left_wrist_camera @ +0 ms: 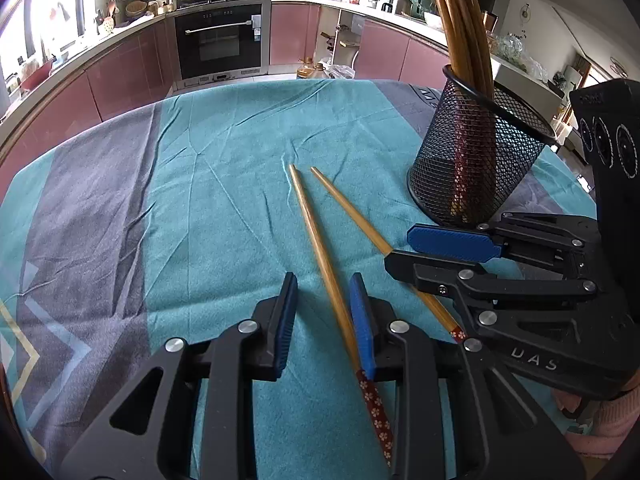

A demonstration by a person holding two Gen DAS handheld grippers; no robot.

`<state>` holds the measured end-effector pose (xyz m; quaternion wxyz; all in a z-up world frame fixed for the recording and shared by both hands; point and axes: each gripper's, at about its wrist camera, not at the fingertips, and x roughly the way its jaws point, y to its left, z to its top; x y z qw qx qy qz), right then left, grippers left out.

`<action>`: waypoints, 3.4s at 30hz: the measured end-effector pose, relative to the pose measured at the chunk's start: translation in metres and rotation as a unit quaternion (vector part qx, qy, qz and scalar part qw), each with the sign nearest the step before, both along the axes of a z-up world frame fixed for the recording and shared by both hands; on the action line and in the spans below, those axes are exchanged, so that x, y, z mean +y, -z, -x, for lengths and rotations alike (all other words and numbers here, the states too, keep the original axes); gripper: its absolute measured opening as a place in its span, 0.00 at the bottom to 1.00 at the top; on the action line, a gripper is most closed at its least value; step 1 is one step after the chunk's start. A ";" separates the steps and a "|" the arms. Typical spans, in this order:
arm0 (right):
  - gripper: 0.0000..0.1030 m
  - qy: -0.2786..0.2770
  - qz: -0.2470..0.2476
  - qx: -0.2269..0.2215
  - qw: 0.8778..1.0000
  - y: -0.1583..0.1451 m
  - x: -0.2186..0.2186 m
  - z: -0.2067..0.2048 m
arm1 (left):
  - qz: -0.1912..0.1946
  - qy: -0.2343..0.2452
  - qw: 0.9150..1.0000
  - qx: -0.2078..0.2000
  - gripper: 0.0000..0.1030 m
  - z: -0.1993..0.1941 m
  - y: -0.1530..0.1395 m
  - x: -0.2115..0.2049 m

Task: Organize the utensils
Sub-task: 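Close the right tool on one chopstick while the left tool grasps the other, then lift both chopsticks upright and carry them over the black mesh cup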

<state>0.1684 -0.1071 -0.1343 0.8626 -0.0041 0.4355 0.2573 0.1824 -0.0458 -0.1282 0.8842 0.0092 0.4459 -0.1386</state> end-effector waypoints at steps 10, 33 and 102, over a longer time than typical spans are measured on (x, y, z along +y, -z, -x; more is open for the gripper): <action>0.18 0.006 -0.003 -0.001 1.000 0.001 0.001 -0.005 | -0.003 -0.004 1.000 0.000 0.21 -0.010 0.000 -0.001; 0.06 0.023 -0.024 0.006 0.999 0.001 -0.001 -0.002 | 0.021 -0.025 0.999 -0.001 0.08 -0.006 0.002 0.004; 0.05 0.014 -0.109 -0.063 0.992 -0.065 -0.032 0.044 | 0.075 0.002 0.995 -0.069 0.07 0.047 -0.066 0.008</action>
